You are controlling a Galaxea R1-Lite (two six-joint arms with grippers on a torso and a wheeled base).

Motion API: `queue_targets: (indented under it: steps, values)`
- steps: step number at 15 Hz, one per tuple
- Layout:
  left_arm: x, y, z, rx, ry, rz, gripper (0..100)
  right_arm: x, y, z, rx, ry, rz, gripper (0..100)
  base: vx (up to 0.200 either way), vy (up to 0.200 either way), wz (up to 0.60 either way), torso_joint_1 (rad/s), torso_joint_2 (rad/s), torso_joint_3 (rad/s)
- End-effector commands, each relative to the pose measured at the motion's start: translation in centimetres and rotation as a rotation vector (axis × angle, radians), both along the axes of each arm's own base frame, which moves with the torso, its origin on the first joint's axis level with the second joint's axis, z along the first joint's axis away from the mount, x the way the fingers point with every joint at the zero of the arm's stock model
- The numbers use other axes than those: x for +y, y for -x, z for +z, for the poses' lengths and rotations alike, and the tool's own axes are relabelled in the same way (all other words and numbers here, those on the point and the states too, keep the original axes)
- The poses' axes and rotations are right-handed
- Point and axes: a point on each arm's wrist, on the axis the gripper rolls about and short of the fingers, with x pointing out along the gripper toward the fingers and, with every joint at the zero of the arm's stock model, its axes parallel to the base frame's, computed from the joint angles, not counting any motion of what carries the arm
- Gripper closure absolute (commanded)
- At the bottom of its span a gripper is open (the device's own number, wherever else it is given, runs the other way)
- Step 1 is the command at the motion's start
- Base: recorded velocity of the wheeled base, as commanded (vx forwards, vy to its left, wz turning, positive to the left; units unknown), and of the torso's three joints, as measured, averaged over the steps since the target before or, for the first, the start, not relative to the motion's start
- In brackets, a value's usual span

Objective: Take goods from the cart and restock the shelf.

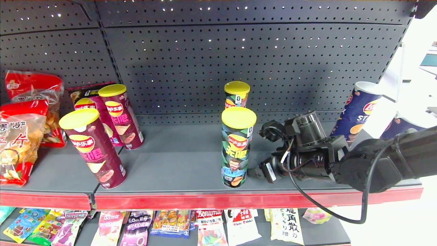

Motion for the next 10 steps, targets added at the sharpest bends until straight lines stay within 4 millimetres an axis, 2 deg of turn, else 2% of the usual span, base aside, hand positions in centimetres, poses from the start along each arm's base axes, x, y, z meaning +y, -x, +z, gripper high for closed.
queue_targets:
  steps: [1, 6, 8, 10]
  values:
    - [0.0, 0.0, 0.0, 0.001, 0.000, -0.001, 0, 0.1, 0.2, -0.1, 0.004, 0.002, 0.005, 0, 0.000, 0.000, 0.00, 0.000, 0.00, 0.000]
    - [0.0, 0.0, 0.0, 0.001, 0.000, -0.001, 0, -0.5, 0.8, 0.0, 0.011, 0.005, -0.001, 0, 0.000, 0.000, 0.00, 0.000, 0.00, 0.000]
    - [0.0, 0.0, 0.0, 0.001, 0.000, -0.001, 0, -1.9, 2.8, 1.3, -0.012, -0.008, -0.003, 0, 0.000, 0.000, 0.00, 0.000, 0.00, 0.000]
    - [0.0, 0.0, 0.0, 0.001, 0.001, 0.001, 0, -3.7, 6.0, 3.1, -0.052, -0.033, 0.007, 0, 0.000, 0.000, 0.00, 0.000, 0.00, 0.000]
